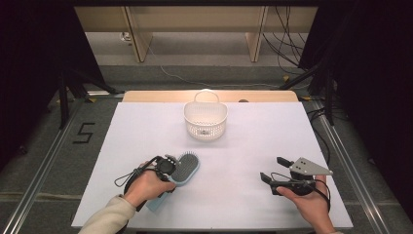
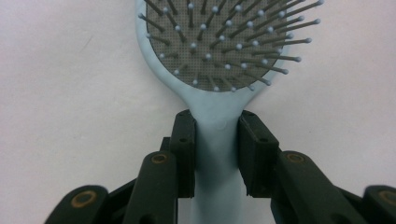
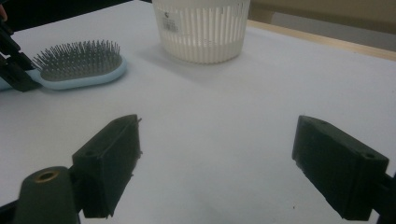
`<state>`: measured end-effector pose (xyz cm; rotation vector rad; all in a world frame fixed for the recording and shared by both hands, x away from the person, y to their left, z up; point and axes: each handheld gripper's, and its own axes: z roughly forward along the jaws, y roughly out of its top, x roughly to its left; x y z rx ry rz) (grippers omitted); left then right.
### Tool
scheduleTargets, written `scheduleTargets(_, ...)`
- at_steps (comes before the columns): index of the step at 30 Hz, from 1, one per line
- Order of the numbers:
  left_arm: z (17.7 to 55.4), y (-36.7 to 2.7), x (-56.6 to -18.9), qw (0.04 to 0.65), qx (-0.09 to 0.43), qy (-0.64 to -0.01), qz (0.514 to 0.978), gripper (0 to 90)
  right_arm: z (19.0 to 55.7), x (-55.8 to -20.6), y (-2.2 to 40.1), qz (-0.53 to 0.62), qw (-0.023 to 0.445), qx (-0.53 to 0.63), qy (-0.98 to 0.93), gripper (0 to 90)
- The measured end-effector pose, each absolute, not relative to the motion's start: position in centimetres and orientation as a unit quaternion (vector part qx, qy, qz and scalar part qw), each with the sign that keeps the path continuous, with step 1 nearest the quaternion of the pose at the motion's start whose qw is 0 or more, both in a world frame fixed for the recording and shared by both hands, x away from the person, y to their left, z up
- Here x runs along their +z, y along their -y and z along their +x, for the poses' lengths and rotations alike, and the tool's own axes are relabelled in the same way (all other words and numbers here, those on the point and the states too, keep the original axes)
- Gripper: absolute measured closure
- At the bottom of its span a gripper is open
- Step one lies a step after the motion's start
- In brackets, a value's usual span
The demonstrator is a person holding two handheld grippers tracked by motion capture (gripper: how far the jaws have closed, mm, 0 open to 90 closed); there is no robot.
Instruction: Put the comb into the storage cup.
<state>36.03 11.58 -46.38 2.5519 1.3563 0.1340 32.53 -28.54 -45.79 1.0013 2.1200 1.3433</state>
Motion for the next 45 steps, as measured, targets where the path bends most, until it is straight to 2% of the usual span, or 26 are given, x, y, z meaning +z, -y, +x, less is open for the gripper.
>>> scheduleTargets(25, 35.9, -12.0, -46.3, 0.155, 0.058, -0.439, 0.883, 69.8, 32.5, -45.8, 28.7, 0.363, 0.216, 0.488, -0.764, 16.0)
scheduleTargets(45, 35.9, -13.5, -45.6, 0.207, 0.115, -0.386, 0.891, 69.8, 32.5, -45.8, 28.7, 0.365, 0.214, 0.491, -0.761, 16.0)
